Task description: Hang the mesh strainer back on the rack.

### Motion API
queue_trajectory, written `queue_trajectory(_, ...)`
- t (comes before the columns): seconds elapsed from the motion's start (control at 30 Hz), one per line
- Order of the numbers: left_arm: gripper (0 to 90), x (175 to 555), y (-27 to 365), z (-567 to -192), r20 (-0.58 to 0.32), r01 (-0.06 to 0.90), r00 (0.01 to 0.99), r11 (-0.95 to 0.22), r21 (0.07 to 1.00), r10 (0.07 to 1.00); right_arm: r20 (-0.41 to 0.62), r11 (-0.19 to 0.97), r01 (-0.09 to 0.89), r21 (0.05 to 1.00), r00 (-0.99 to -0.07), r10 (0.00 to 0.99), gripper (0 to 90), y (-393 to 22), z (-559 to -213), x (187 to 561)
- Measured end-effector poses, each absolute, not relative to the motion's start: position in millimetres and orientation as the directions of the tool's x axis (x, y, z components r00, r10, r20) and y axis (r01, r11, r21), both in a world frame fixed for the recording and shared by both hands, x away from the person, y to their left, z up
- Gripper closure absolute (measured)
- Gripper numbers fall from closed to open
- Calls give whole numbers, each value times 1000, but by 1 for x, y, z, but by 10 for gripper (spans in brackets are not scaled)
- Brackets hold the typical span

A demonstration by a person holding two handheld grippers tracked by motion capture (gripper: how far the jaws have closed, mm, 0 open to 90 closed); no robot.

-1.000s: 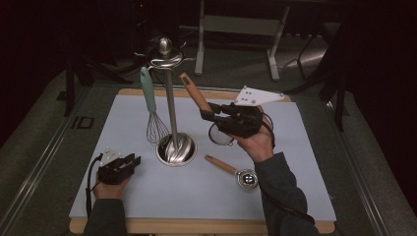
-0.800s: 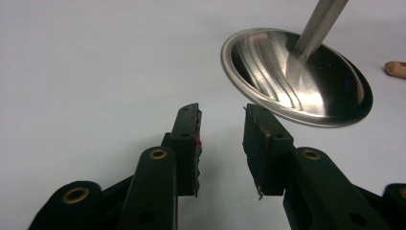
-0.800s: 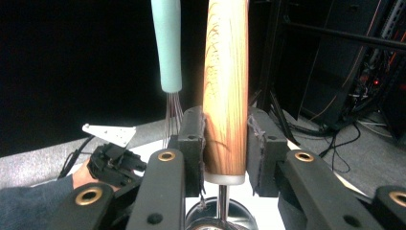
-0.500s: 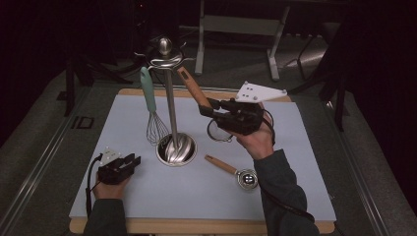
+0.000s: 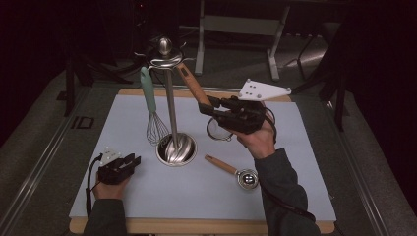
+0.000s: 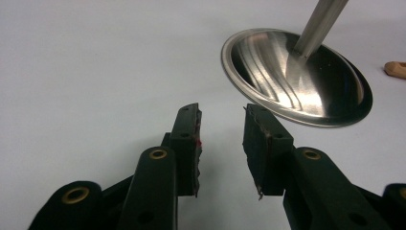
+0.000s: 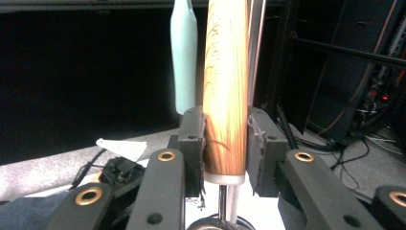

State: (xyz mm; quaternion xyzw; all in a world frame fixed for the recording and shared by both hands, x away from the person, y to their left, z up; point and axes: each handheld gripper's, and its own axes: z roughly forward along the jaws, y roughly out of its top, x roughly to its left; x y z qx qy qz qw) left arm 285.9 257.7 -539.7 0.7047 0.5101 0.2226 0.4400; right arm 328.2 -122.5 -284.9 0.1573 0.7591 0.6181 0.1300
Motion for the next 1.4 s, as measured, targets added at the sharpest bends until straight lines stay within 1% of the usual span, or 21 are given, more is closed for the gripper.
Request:
queue_trajectory(0.17,672,286,258,-540,-135,523,380,-92,847,915,5,170,74,983,-927,374,706,-123,-283,325)
queue_trajectory(0.53,671,286,258,-540,-136,523,381,-92,847,915,9,181,77,980,-936,352,705,-114,-287,325)
queue_trajectory(1.03,671,286,258,-540,-139,523,381,-89,848,914,19,214,108,971,-925,380,697,-99,-297,338)
queue_trajectory(1.27,671,286,258,-540,-139,523,381,-88,848,914,17,258,126,958,-921,388,693,-87,-301,341)
queue_trajectory(1.4,671,286,258,-540,-140,522,381,-88,848,914,22,274,142,951,-917,399,670,-81,-301,345)
